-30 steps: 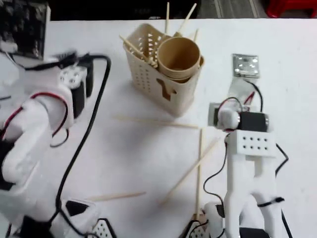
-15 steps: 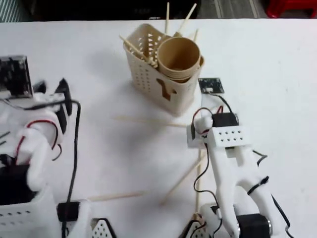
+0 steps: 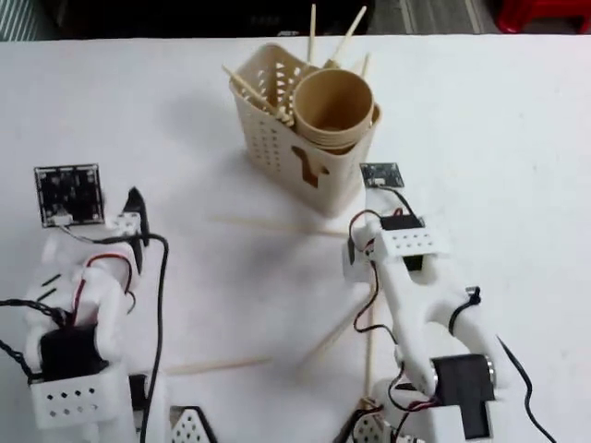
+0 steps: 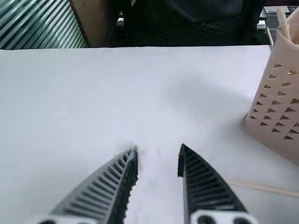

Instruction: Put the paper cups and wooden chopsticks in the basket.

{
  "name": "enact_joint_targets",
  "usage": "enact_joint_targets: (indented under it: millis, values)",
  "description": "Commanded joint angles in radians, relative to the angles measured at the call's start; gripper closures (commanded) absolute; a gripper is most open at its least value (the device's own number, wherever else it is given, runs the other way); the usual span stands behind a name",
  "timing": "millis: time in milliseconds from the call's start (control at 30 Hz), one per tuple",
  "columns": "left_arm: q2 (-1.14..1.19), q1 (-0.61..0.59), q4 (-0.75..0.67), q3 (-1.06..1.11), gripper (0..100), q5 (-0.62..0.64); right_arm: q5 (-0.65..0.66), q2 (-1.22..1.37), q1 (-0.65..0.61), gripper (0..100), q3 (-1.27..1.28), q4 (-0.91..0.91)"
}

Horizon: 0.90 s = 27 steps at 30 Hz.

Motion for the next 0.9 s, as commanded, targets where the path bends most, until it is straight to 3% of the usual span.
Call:
enact_joint_targets:
  millis: [0,67,167,467,667,867]
  values:
    - [-0.038,-0.01,-0.043,0.055,84,-0.009,-0.014,0.064,-0.002,94.7,-0.003,-0.047]
    - [-0.047,-0.01,-0.058,0.089,84,-0.009,-0.014,0.079,-0.002,98.3,-0.003,-0.048]
    - [-0.061,-0.01,-0.081,0.138,84,-0.009,-0.015,0.082,-0.001,93.7,-0.003,-0.041]
    - [-0.096,-0.01,-0.084,0.219,84,-0.009,-0.008,0.007,-0.01,91.8,-0.005,-0.031]
    - [-0.159,-0.01,-0.084,0.265,84,-0.009,-0.008,-0.131,-0.01,84.6,-0.087,0.159]
    - [-0.243,-0.008,-0.081,0.307,84,-0.009,-0.009,-0.225,-0.012,83.5,-0.115,0.278]
